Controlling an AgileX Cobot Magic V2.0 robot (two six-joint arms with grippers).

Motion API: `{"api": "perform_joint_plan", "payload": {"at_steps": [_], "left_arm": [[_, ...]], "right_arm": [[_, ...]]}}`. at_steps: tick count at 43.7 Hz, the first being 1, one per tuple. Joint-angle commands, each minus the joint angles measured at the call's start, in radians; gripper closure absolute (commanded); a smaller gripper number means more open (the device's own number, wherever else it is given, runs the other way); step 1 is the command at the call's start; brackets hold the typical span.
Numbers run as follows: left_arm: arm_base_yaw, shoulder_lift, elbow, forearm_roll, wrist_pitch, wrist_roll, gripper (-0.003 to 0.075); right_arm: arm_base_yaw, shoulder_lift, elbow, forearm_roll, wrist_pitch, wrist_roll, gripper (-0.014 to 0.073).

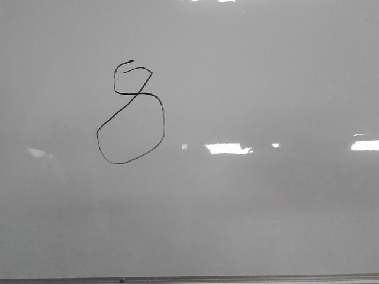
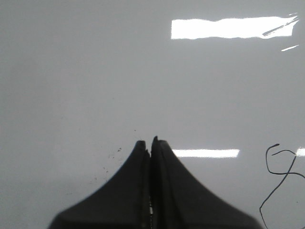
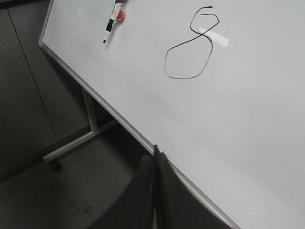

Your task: Write number 8 on whiteboard

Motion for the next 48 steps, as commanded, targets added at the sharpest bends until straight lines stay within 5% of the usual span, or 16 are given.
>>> {"api": "perform_joint_plan", "payload": {"at_steps": [1, 12, 26, 48], "left_arm": [[0.001, 0.011, -0.027, -0.006, -0.082, -0.004, 0.0741], [0.001, -0.01, 0.014, -0.005, -0.096, -0.001, 0.0741], [0.001, -0.013, 0.328, -0.027, -0.365, -0.001, 0.0741], [0.001, -0.011, 0.331, -0.027, -0.263, -0.001, 0.0741]], "right_arm": [[-0.007, 0.01, -0.028, 0.015, -0.063, -0.005, 0.0655], [-0.007, 0.01, -0.028, 0.015, -0.063, -0.005, 0.0655], [-0.007, 0.01, -0.028, 0.015, -0.06, -0.005, 0.0655], [-0.007, 0.01, -0.028, 0.015, -0.059, -0.005, 0.0655]]}}
